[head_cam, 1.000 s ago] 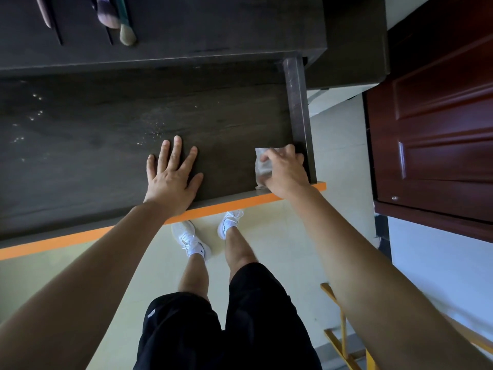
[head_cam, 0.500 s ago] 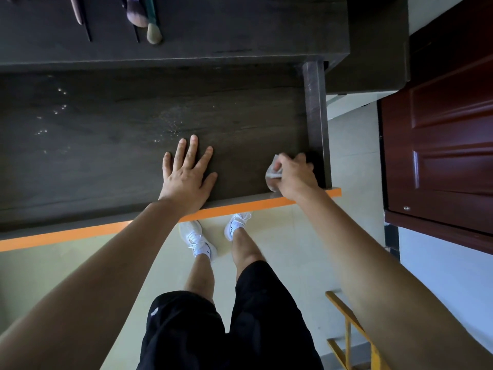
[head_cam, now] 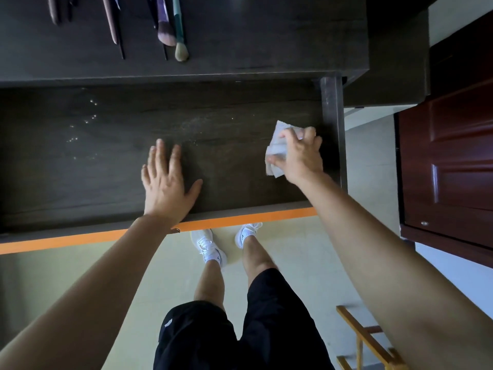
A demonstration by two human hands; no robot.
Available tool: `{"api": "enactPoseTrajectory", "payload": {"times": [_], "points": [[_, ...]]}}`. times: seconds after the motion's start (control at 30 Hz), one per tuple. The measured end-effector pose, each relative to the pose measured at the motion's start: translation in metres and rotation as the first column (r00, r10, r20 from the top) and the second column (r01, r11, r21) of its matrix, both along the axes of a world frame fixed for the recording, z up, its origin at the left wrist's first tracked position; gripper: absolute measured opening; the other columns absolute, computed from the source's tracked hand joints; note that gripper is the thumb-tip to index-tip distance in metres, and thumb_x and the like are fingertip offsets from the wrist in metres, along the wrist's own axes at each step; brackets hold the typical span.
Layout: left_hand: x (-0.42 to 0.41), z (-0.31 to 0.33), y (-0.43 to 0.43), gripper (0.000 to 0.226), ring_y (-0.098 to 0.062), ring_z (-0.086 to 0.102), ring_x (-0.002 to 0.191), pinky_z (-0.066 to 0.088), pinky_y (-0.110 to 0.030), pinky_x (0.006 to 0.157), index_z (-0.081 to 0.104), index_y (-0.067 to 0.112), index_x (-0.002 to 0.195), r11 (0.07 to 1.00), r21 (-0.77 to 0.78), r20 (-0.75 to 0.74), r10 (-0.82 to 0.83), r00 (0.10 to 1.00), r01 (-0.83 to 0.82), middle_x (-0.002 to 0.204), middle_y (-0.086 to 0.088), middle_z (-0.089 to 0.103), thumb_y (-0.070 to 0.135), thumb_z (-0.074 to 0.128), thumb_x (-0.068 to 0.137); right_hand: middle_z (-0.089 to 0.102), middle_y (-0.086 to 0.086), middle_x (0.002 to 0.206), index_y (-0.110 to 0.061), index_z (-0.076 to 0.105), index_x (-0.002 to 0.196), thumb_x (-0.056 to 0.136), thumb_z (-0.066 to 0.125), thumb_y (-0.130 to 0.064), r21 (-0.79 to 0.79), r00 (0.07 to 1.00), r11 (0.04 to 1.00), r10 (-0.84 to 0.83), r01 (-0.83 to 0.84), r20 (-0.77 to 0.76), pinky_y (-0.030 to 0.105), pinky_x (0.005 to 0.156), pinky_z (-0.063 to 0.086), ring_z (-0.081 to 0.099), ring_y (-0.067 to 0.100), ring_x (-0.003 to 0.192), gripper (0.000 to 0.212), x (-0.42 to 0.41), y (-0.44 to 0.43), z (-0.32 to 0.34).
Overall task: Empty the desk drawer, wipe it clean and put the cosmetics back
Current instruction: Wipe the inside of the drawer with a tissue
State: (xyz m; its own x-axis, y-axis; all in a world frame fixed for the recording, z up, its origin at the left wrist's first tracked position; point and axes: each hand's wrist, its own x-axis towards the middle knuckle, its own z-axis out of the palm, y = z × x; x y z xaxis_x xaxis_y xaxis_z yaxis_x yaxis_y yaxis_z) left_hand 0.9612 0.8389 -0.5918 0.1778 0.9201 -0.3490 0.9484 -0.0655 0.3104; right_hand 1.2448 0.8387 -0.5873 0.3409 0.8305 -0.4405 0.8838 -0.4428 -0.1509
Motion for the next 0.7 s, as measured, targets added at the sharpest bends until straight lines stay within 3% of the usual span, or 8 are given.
{"api": "enactPoseTrajectory", "payload": {"times": [0.1, 0.23, 0.3, 0.43, 0.53, 0.7], "points": [[-0.025, -0.003, 0.006, 0.111, -0.032, -0.003, 0.149, 0.007, -0.058, 0.117, 0.01, 0.018, 0.153, 0.98, -0.089, -0.104, 0.171, 0.98, -0.18, 0.162, -0.012, -0.002, 0.067, 0.068, 0.072, 0.03, 0.013, 0.147, -0.03, 0.044, 0.143, 0.083, 0.072, -0.043, 0.04, 0.978, 0.978, 0.206, -0.205, -0.04, 0.044, 0.1, 0.042, 0.033, 0.038, 0.128, 0.067, -0.045, -0.005, -0.007], [-0.033, -0.009, 0.009, 0.117, -0.03, -0.004, 0.149, 0.008, -0.059, 0.117, 0.011, 0.02, 0.154, 0.978, -0.119, -0.153, 0.153, 0.976, -0.172, 0.163, -0.006, -0.005, 0.078, 0.063, 0.067, 0.018, 0.013, 0.158, -0.033, 0.03, 0.153, 0.092, 0.062, -0.044, 0.065, 0.879, 0.881, 0.473, -0.469, -0.063, 0.044, 0.11, 0.032, 0.022, 0.036, 0.14, 0.07, -0.08, 0.025, -0.013], [-0.031, -0.008, 0.009, 0.117, -0.029, -0.003, 0.149, 0.009, -0.058, 0.117, 0.011, 0.021, 0.154, 0.978, -0.105, -0.152, 0.162, 0.975, -0.179, 0.163, -0.005, -0.005, 0.078, 0.062, 0.066, 0.006, 0.012, 0.163, -0.036, 0.019, 0.156, 0.097, 0.052, -0.048, 0.03, 0.887, 0.889, 0.459, -0.458, -0.056, 0.044, 0.115, 0.024, 0.011, 0.035, 0.147, 0.068, -0.064, 0.053, -0.013], [-0.032, -0.009, 0.011, 0.117, -0.029, -0.004, 0.149, 0.009, -0.058, 0.117, 0.01, 0.022, 0.154, 0.979, -0.098, -0.152, 0.165, 0.975, -0.181, 0.163, -0.005, -0.005, 0.08, 0.061, 0.066, -0.002, 0.012, 0.165, -0.035, 0.007, 0.157, 0.1, 0.036, -0.057, -0.007, 0.975, 0.981, 0.194, -0.194, 0.108, 0.048, 0.12, 0.02, 0.005, 0.037, 0.15, 0.068, -0.028, 0.085, -0.019], [-0.034, -0.011, 0.013, 0.117, -0.03, -0.005, 0.149, 0.008, -0.059, 0.117, 0.008, 0.022, 0.154, 0.981, -0.094, -0.149, 0.156, 0.976, -0.171, 0.163, -0.004, -0.006, 0.082, 0.058, 0.066, -0.01, 0.018, 0.164, -0.031, -0.006, 0.157, 0.102, 0.032, -0.054, -0.041, 0.988, 0.997, 0.076, -0.071, 0.138, 0.052, 0.121, 0.019, 0.0, 0.042, 0.15, 0.07, -0.044, 0.064, -0.025], [-0.034, -0.012, 0.008, 0.117, -0.028, -0.005, 0.149, 0.009, -0.058, 0.117, 0.008, 0.022, 0.154, 0.981, -0.086, -0.173, 0.158, 0.972, -0.174, 0.163, -0.004, -0.006, 0.081, 0.058, 0.066, -0.013, 0.017, 0.164, -0.03, -0.001, 0.158, 0.103, 0.031, -0.05, -0.006, 0.923, 0.925, 0.38, -0.38, 0.058, 0.054, 0.121, 0.008, -0.006, 0.044, 0.15, 0.067, -0.11, 0.041, -0.03]]}}
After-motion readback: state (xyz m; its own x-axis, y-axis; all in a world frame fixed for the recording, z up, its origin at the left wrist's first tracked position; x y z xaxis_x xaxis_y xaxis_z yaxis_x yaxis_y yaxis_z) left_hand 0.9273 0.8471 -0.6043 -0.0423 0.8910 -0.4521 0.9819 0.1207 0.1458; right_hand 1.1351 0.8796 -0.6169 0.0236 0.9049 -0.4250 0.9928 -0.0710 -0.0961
